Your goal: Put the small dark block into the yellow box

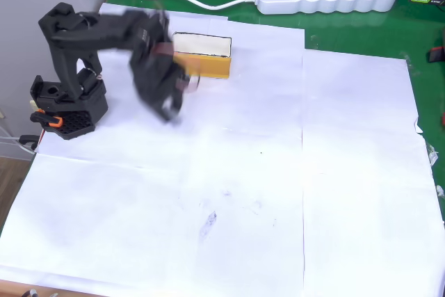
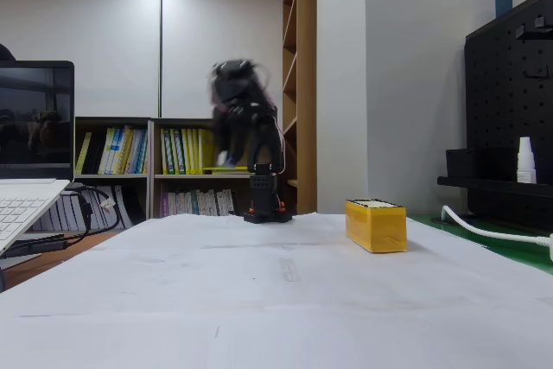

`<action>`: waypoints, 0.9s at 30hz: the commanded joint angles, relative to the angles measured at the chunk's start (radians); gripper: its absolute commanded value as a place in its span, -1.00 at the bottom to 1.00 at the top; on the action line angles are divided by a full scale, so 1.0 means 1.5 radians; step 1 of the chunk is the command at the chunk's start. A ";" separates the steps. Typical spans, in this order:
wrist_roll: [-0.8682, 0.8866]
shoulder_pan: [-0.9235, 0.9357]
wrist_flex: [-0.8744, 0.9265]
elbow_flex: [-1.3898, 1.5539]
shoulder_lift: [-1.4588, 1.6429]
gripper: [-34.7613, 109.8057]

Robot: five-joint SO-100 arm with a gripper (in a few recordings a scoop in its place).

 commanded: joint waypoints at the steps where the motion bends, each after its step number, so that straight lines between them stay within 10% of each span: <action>1: 0.043 -0.118 0.074 0.085 -0.052 -0.52; 27: 0.028 -0.485 -0.305 -0.229 0.102 -0.52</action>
